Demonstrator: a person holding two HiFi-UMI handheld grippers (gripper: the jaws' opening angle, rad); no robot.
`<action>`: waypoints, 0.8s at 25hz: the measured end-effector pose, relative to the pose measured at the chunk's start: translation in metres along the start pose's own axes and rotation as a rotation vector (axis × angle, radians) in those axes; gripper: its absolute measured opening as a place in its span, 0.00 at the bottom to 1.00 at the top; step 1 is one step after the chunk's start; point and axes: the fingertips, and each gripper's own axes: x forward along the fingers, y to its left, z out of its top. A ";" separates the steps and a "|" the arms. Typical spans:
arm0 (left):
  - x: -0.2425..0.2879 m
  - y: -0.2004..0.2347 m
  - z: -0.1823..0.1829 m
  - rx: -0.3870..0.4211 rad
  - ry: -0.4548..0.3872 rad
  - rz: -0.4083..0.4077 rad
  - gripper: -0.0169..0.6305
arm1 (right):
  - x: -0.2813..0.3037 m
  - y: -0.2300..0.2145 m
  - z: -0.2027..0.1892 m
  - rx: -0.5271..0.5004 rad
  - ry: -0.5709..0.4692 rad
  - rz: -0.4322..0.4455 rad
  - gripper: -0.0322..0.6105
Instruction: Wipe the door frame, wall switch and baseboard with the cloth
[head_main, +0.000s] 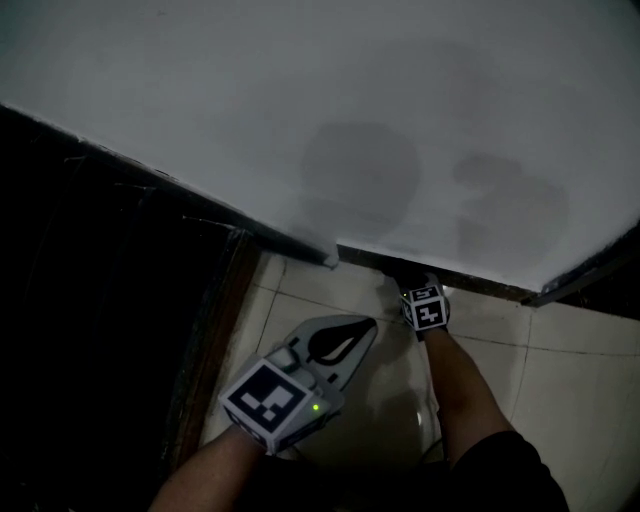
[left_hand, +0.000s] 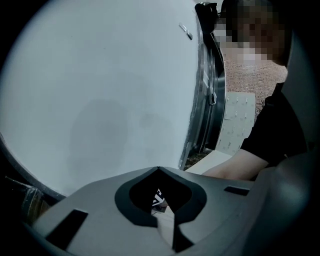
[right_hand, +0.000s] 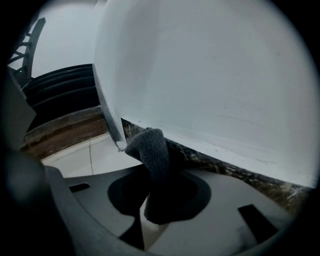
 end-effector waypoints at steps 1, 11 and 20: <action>0.003 -0.003 0.000 0.006 0.001 -0.007 0.01 | -0.003 -0.008 -0.004 0.001 0.005 -0.010 0.19; 0.028 -0.033 0.003 0.030 0.002 -0.056 0.01 | -0.037 -0.060 -0.036 0.044 0.072 -0.068 0.19; 0.068 -0.054 -0.003 -0.017 0.024 -0.101 0.01 | -0.062 -0.093 -0.055 0.100 0.095 -0.096 0.19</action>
